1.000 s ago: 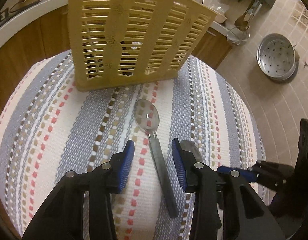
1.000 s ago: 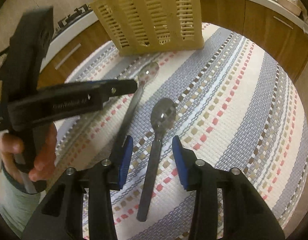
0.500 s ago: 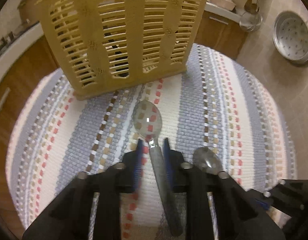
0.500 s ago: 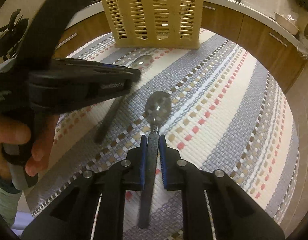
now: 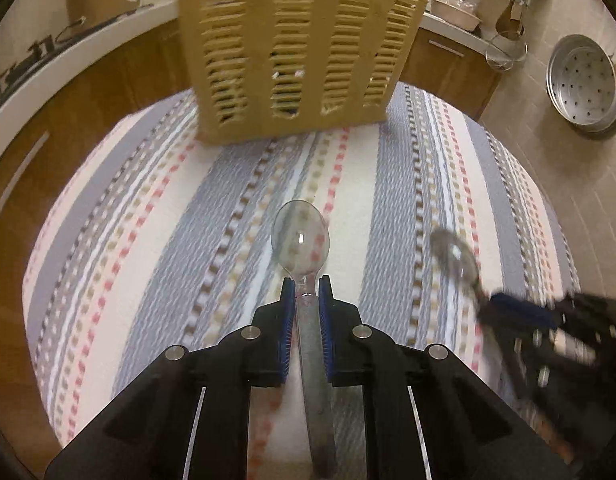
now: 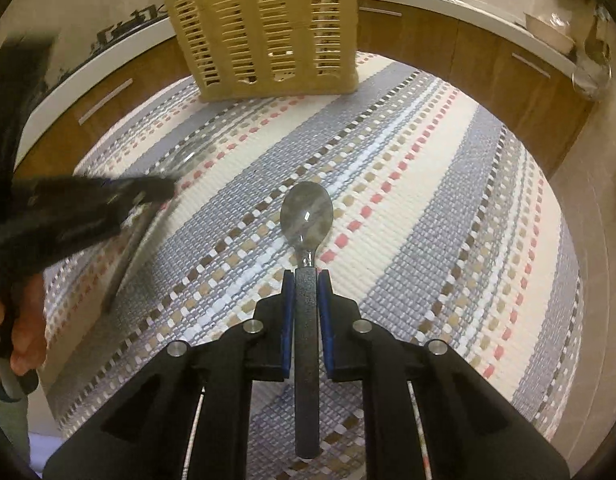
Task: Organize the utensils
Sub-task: 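Close the right gripper on a metal spoon while the left grips the other metal spoon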
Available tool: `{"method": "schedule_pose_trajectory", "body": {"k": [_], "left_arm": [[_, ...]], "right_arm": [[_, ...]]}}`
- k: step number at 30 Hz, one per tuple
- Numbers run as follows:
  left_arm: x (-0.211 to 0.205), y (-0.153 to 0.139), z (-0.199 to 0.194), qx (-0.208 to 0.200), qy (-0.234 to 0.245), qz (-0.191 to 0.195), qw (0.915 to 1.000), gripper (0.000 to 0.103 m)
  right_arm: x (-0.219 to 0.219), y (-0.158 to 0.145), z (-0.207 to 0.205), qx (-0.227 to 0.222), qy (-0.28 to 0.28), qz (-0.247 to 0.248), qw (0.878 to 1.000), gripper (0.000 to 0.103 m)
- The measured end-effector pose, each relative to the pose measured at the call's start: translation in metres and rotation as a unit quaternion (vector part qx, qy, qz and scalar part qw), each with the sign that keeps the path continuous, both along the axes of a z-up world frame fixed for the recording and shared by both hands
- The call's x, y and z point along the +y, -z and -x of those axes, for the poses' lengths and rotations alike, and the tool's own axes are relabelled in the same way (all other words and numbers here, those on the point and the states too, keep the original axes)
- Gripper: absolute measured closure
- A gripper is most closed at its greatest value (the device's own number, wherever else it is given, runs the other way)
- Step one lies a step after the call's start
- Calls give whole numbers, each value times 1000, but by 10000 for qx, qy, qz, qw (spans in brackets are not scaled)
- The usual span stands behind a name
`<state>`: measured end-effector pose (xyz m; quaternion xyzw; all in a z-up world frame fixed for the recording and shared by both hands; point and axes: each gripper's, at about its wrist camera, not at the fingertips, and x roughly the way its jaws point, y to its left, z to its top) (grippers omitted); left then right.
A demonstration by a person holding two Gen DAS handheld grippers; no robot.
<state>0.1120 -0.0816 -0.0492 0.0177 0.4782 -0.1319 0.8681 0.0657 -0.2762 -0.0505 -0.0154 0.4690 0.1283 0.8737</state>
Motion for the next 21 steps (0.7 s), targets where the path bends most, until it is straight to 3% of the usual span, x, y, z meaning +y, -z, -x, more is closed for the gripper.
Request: {"method": "schedule_pose_trajectory", "body": {"k": [13, 16, 18, 21], "left_arm": [[28, 6, 14, 296, 233, 219, 9991, 90], [31, 5, 14, 424, 361, 260, 9981, 84], [34, 3, 14, 538, 477, 283, 9970, 77], [34, 0, 12, 667, 667, 92, 9955, 76]], "right_arm": [[-5, 3, -15, 450, 12, -395, 9982, 90], [-11, 3, -21, 733, -90, -763, 9943, 75], [-14, 1, -25, 905, -147, -958, 9912, 56], [-11, -4, -29, 854, -135, -677, 9940, 53]]}}
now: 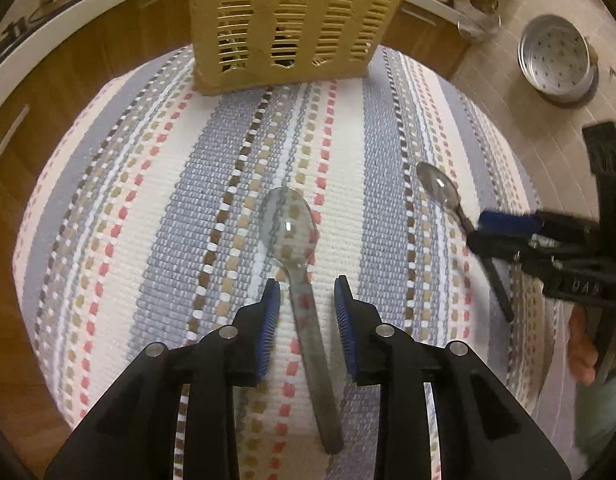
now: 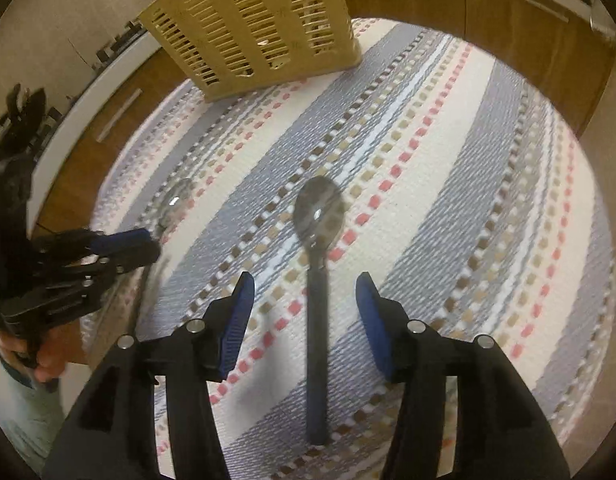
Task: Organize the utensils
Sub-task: 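Close the right gripper on a metal spoon while the left grips the other metal spoon, then lift both metal spoons over the caddy and open both grippers to drop them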
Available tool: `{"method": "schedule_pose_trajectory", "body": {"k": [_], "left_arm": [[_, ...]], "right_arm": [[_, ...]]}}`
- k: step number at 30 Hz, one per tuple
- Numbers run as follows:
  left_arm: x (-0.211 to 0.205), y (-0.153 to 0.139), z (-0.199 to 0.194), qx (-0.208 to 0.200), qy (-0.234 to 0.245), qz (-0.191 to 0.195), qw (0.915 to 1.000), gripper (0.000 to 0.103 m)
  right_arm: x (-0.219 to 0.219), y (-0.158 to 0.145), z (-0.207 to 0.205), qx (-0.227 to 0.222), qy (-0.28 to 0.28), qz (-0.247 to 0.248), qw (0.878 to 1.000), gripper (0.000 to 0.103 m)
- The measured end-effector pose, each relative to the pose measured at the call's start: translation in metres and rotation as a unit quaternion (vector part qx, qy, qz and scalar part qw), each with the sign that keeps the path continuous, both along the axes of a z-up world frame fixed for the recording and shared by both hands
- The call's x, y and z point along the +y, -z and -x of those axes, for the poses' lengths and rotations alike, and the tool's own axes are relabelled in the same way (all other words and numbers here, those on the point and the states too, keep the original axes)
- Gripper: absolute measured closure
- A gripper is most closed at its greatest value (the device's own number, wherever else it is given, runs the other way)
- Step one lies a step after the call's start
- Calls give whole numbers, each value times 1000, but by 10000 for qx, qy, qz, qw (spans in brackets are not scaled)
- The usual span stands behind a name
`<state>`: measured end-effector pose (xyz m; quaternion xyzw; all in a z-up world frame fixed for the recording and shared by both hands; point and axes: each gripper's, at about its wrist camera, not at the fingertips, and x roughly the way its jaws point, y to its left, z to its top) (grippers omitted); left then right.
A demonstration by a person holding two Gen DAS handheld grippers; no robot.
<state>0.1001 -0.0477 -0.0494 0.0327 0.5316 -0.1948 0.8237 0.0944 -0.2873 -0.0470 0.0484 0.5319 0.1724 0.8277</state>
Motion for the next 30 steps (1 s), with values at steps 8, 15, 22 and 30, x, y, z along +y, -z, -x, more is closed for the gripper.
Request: {"method": "schedule_pose_trajectory", "body": {"k": [8, 15, 22, 30], "left_arm": [[-10, 1, -10, 182, 362, -331, 9986, 76], [-25, 0, -17, 296, 723, -916, 9927, 76], [-27, -1, -27, 231, 426, -860, 9951, 93], [-12, -34, -13, -570, 81, -149, 9982, 93]], "right_arm": [[20, 1, -22, 215, -257, 513, 9981, 69], [52, 2, -14, 82, -626, 1537, 9861, 71], [47, 1, -19, 147, -475, 1293, 9904, 93], [31, -30, -17, -496, -509, 691, 9951, 93]]}}
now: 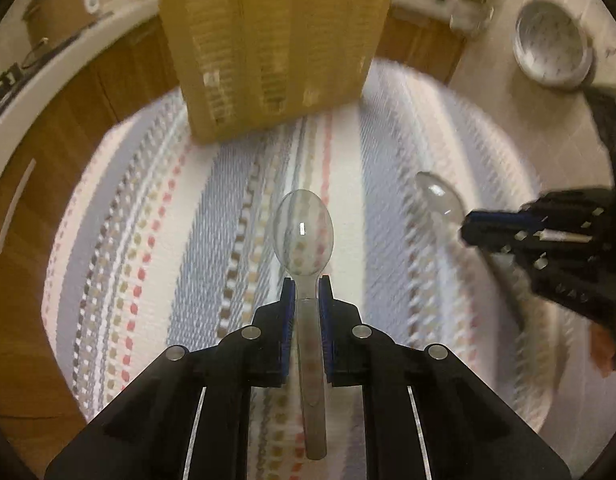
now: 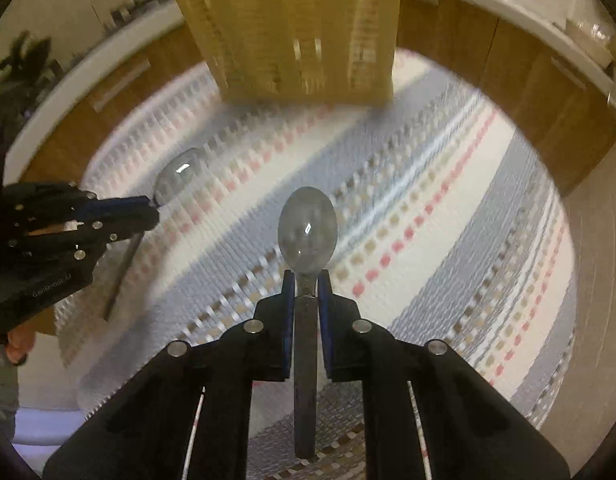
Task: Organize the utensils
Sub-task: 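Lift both metal spoons over the caddy and open both grippers to drop them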
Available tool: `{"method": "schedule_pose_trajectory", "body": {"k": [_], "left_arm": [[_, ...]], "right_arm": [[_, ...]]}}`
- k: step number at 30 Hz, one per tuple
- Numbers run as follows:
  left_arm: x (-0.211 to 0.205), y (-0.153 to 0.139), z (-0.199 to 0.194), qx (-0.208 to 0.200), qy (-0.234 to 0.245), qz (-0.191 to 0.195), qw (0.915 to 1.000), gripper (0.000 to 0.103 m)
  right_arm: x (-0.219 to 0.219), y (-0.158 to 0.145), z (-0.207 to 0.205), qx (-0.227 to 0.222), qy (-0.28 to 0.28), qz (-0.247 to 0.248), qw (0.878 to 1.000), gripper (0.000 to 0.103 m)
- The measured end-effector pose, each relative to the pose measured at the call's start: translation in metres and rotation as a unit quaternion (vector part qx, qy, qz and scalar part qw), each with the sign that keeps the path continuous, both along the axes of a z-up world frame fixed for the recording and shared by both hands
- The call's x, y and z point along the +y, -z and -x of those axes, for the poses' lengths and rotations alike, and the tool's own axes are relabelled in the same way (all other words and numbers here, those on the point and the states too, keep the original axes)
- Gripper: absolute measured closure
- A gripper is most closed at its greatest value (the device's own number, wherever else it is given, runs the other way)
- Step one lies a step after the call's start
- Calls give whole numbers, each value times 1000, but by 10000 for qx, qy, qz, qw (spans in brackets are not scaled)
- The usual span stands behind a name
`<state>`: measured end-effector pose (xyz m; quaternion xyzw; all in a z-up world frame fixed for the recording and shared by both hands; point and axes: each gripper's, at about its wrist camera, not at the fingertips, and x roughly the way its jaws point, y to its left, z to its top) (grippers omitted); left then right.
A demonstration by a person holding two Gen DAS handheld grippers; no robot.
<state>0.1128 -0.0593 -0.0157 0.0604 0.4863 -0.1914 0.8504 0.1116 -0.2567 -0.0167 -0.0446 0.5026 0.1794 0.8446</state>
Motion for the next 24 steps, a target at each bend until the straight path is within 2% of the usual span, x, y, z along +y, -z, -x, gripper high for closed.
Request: {"method": "schedule_pose_trajectory", "body": {"k": [5, 9, 11, 12, 14, 16, 18, 21, 24], "left_arm": [[14, -51, 7, -951, -200, 494, 9940, 93], [15, -99, 8, -1867, -391, 994, 9766, 93], [12, -123, 3, -2248, -528, 1190, 9657, 93], [16, -135, 3, -2497, -604, 1327, 9573, 93], [22, -154, 3, -2931, -826, 1541, 9400, 93], [30, -174, 2, -3407, -948, 1862, 9167, 93], [33, -183, -10, -3745, -1123, 1930, 9000, 93], [33, -188, -25, -3972, -1244, 2114, 8843, 93], [29, -184, -46, -4043, -1354, 2151, 8786, 93]], "right_arm": [[-11, -47, 6, -902, 12, -419, 9950, 93], [-19, -88, 8, -1627, 99, -783, 9835, 93], [-21, -107, 5, -1981, 164, -942, 9755, 93], [-21, -116, 2, -2155, 211, -993, 9712, 93], [-20, -132, -6, -2430, 339, -1015, 9641, 93], [-18, -144, -20, -2683, 461, -1069, 9563, 93], [-19, -153, -32, -2825, 568, -1145, 9507, 93], [-21, -164, -61, -2933, 706, -1380, 9434, 93], [-24, -170, -82, -3044, 818, -1566, 9360, 93]]}}
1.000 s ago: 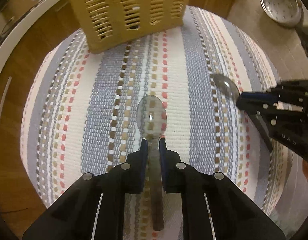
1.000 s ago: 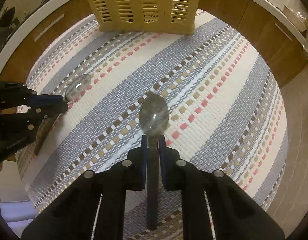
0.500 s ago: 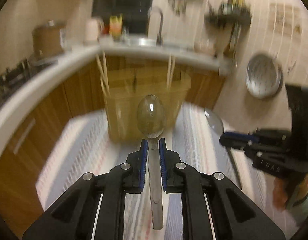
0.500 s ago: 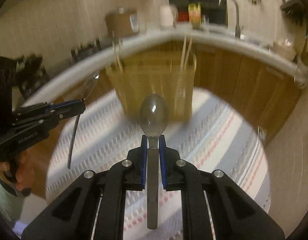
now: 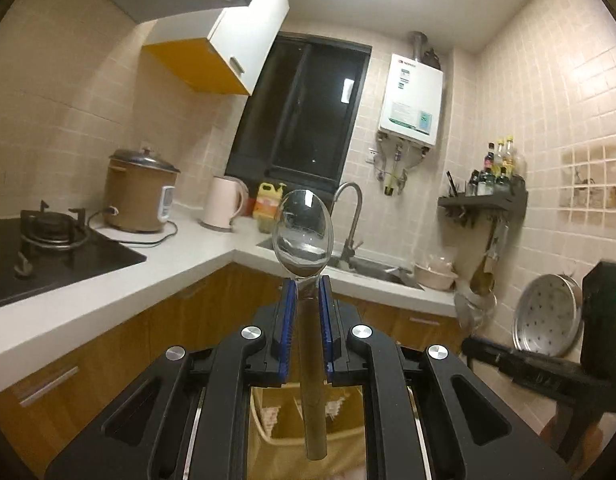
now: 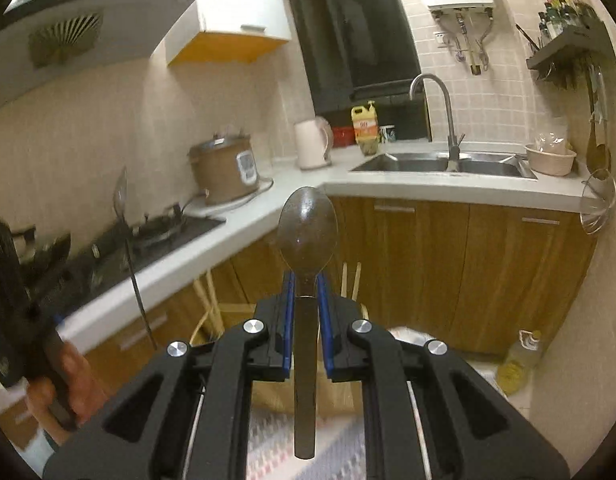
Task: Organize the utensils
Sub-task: 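Lift both metal spoons over the caddy and open both grippers to drop them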
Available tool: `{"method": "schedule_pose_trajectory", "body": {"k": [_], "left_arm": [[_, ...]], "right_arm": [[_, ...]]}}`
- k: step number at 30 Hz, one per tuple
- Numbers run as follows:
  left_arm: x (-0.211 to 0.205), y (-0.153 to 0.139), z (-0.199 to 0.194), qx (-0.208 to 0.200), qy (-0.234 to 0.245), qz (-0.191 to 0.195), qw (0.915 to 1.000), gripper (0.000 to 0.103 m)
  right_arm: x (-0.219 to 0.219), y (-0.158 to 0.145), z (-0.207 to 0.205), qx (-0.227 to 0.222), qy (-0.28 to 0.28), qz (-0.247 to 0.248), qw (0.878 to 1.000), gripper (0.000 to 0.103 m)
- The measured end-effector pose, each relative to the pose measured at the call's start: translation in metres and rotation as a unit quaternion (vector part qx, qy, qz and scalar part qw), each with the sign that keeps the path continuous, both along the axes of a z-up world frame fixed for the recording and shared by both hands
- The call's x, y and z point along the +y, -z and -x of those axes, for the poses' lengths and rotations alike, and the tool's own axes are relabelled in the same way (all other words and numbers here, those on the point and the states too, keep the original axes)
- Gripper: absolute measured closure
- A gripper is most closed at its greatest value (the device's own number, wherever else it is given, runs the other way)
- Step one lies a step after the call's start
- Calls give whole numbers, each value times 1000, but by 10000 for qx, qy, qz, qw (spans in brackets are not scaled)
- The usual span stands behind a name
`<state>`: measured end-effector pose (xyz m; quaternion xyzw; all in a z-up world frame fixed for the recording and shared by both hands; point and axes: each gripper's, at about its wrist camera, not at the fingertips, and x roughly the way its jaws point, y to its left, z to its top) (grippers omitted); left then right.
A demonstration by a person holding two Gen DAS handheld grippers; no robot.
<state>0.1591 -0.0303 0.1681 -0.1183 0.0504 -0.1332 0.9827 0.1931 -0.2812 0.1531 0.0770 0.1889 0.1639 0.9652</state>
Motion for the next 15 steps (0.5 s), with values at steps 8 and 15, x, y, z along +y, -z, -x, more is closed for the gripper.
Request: {"method": "schedule_pose_trajectory", "body": {"k": [8, 15], "left_arm": [[-5, 30, -58, 172, -3, 75, 9998, 93], [1, 58, -79, 302, -249, 55, 9992, 93]], "right_arm": [[-4, 6, -71, -68, 260, -341, 9991, 93], [12, 38, -70, -856, 134, -143, 9961, 93]]}}
